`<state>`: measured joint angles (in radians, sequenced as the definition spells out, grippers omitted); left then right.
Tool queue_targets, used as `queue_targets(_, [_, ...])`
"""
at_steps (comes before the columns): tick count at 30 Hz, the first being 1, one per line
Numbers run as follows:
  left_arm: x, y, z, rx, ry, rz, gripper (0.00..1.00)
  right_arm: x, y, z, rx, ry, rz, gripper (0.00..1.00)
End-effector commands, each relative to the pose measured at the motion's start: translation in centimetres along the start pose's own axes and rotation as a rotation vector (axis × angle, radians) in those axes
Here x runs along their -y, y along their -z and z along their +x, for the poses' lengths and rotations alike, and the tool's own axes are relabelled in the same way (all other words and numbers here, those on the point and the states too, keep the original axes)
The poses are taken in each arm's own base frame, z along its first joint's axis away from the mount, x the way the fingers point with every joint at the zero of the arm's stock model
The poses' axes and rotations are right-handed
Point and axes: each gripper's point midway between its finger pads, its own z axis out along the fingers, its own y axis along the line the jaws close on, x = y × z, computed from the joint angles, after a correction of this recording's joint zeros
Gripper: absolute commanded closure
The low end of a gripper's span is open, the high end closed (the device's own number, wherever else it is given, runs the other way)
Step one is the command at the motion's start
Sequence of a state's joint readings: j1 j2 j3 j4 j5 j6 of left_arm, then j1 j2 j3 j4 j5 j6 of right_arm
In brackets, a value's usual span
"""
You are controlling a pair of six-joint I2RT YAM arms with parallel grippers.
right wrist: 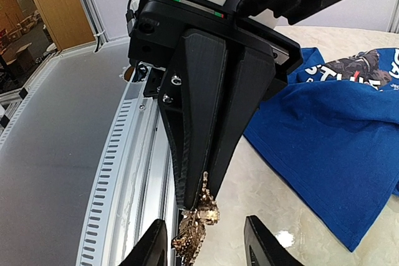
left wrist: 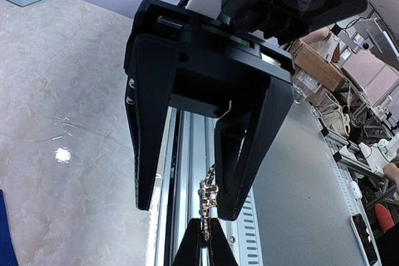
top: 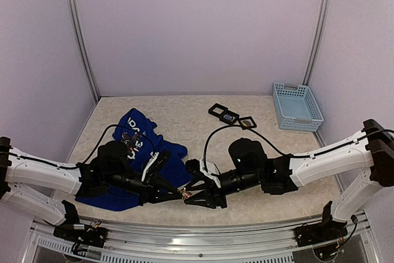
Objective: Remove the brooch from the garment
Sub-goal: Close the brooch securely.
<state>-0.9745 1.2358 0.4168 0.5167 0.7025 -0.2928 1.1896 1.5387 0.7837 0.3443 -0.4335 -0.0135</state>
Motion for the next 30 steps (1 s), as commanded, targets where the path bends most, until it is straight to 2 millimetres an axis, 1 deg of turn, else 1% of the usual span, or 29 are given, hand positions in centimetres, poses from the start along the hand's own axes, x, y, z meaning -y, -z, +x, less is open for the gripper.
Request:
queue_targets(1, [0.6, 0.8, -1.2, 0.053, -0.015, 0.028, 1.0, -1.1, 1.2, -2.0, 0.066, 0.028, -0.021, 0.52])
queue_targets(3, [0.2, 1.0, -1.4, 0.063, 0.02, 0.027, 1.0, -1.2, 1.5, -2.3, 0.075, 0.035, -0.022, 0.48])
queue_targets(5, [-0.4, 1.5, -1.6, 0.08, 0.058, 0.029, 1.0, -1.4, 1.7, -2.6, 0.078, 0.043, -0.025, 0.39])
queue_targets(7, [-0.9, 1.9, -1.5, 0.095, 0.093, 0.032, 1.0, -1.1, 2.1, -2.8, 0.087, 0.055, 0.001, 0.33])
queue_targets(11, [-2.2, 2.3, -1.5, 0.118, 0.134, 0.013, 1.0, -0.3, 3.4, -3.1, 0.123, 0.089, 0.085, 0.28])
queue_targets(15, [-4.5, 2.5, -1.6, 0.125, 0.165, -0.042, 1.0, 1.1, 4.7, -2.7, 0.14, 0.128, 0.194, 0.25])
queue_targets(19, [-5.9, 2.0, -1.3, 0.115, 0.163, -0.082, 1.0, 4.0, 6.1, -0.9, 0.113, 0.121, 0.318, 0.24])
queue_targets(20, [-6.0, 1.9, -1.1, 0.105, 0.171, -0.078, 1.0, 4.7, 6.5, -0.8, 0.13, 0.112, 0.331, 0.24])
queue_targets(22, [-5.9, 1.9, -1.2, 0.105, 0.165, -0.071, 1.0, 4.9, 6.5, -0.4, 0.126, 0.096, 0.319, 0.24])
queue_targets(26, [-6.4, 2.3, -1.3, 0.105, 0.131, -0.128, 1.0, 4.9, 6.4, -0.5, 0.135, 0.088, 0.306, 0.23])
queue_targets(30, [-5.8, 2.0, -1.2, 0.108, 0.155, -0.064, 1.0, 5.1, 6.5, -0.9, 0.154, 0.056, 0.306, 0.24])
